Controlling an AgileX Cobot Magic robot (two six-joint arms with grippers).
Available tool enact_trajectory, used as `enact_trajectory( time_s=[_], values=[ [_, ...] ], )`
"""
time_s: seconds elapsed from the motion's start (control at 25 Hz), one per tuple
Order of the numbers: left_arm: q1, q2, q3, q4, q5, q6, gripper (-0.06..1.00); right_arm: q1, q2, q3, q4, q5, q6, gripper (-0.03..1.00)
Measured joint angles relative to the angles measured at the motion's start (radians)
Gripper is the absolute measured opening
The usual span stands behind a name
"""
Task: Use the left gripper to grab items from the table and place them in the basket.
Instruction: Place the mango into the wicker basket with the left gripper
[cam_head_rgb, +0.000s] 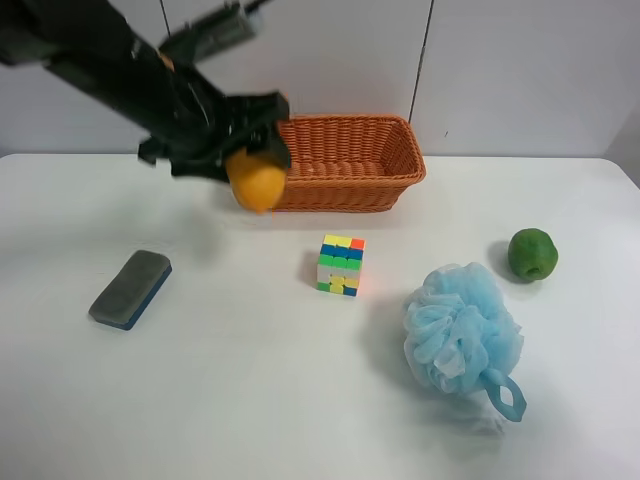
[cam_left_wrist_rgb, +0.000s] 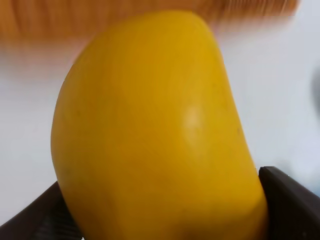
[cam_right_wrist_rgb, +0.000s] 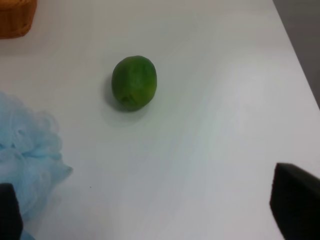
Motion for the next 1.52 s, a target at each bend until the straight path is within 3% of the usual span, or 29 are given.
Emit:
enact_trajectory(
  time_s=[0.08, 0.2, 0.64, 1.2, 1.36, 1.52],
  values=[
    [0.007, 0.028, -0.121, 0.125, 0.001, 0.031, 0.67, 0.000, 0.000, 0.000, 0.000, 0.000, 0.000, 0.99],
    [0.013, 0.120, -0.282, 0.237, 0.001, 0.093, 0.67, 0.000, 0.000, 0.000, 0.000, 0.000, 0.000, 0.99],
    [0.020, 0.639, -0.707, 0.266, 0.005, 0.272, 0.67, 0.000, 0.000, 0.000, 0.000, 0.000, 0.000, 0.99],
    [0.020, 0.704, -0.744, 0.253, 0.020, 0.315, 0.67, 0.000, 0.000, 0.000, 0.000, 0.000, 0.000, 0.99],
    [0.020, 0.703, -0.744, 0.247, 0.024, 0.311, 0.93, 0.000, 0.000, 0.000, 0.000, 0.000, 0.000, 0.99],
    [0.020, 0.703, -0.744, 0.239, 0.043, 0.308, 0.98, 0.000, 0.000, 0.000, 0.000, 0.000, 0.000, 0.99]
  ],
)
